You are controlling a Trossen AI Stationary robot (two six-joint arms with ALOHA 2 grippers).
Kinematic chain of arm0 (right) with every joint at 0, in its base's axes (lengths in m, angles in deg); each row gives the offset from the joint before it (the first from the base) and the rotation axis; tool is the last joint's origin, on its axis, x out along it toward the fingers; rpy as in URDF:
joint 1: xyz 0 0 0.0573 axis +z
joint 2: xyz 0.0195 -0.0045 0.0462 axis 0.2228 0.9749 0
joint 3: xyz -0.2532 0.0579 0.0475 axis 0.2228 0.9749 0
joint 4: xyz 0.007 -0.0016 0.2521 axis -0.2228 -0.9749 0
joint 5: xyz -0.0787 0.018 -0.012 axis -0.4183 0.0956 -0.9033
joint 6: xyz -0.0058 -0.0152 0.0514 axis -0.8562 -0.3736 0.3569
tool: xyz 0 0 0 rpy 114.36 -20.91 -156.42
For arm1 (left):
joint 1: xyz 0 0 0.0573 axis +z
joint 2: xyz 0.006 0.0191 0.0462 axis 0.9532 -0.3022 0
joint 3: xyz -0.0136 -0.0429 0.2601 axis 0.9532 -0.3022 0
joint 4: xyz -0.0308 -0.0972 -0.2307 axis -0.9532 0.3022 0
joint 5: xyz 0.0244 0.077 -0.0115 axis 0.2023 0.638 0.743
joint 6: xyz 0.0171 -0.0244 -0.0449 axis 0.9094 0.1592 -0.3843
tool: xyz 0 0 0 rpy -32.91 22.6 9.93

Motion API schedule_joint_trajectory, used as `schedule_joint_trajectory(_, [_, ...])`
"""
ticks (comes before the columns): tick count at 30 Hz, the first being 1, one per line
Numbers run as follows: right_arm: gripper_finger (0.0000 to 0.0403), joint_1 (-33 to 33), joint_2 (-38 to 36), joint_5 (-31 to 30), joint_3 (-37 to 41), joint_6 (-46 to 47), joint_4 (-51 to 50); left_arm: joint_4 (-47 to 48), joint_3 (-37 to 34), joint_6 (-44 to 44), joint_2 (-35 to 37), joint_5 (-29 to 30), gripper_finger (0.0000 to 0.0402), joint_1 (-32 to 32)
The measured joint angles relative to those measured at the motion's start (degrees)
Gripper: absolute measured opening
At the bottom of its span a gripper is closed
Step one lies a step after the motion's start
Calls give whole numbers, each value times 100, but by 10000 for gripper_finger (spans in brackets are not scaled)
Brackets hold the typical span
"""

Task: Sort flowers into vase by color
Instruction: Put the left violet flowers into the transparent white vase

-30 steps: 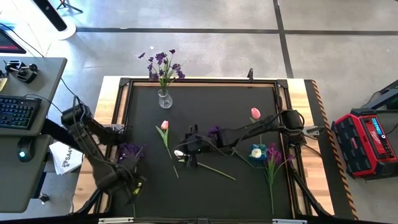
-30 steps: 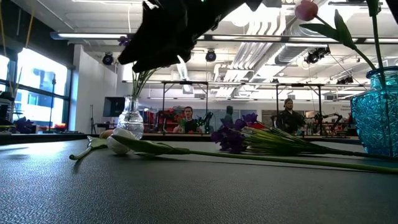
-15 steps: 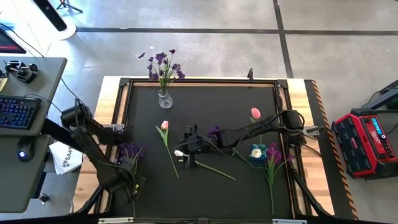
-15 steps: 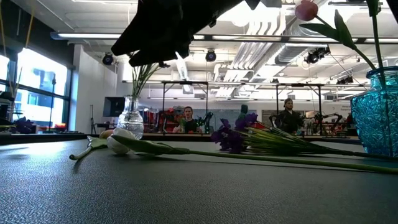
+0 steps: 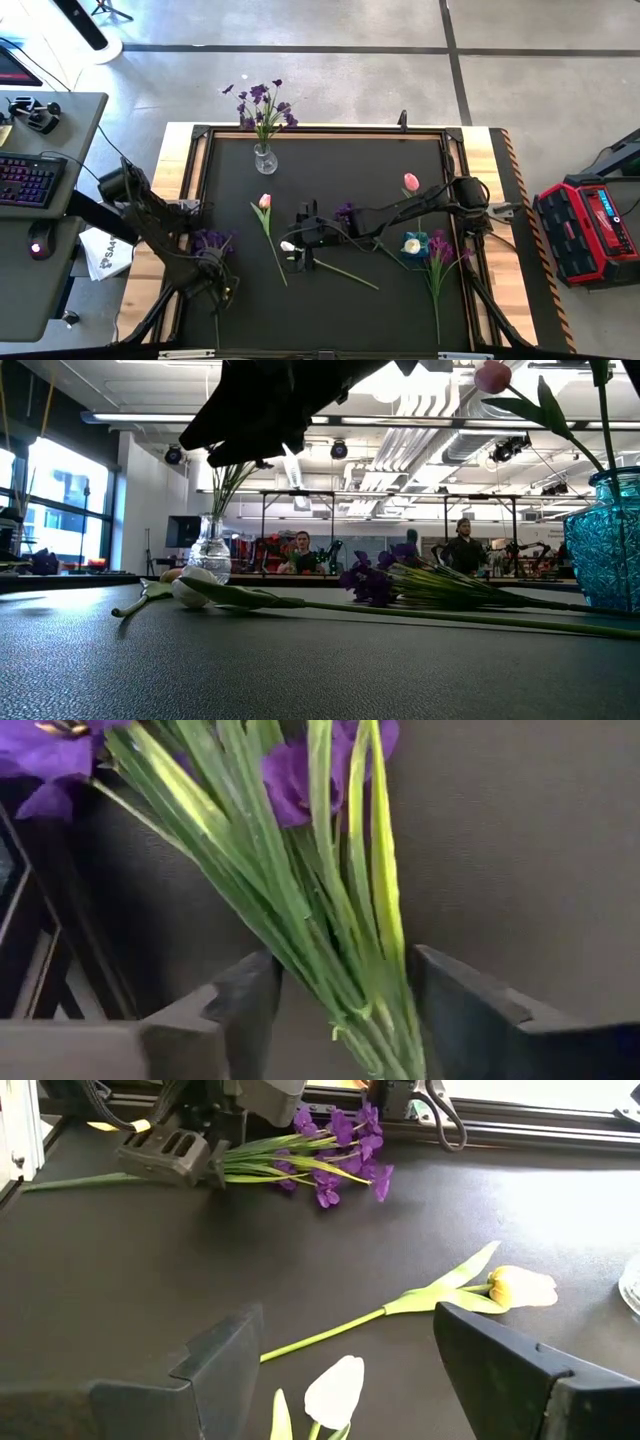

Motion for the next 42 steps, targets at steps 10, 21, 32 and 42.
schedule_joint_trajectory(10, [277,180,0,-408,0,-243,-176,157,-10,273,-26,323,56,200])
schedule_joint_trajectory(21, [244,205,-2,-561,632,-254,799,1423,145,441,950,1771,13,200])
schedule_joint_trajectory(32, [231,207,-4,-580,750,-28,1038,1558,475,2201,2326,5040,12,367])
schedule_joint_trajectory(42, [165,-567,82,-485,749,1241,20,1496,479,4915,3272,6802,12,1611])
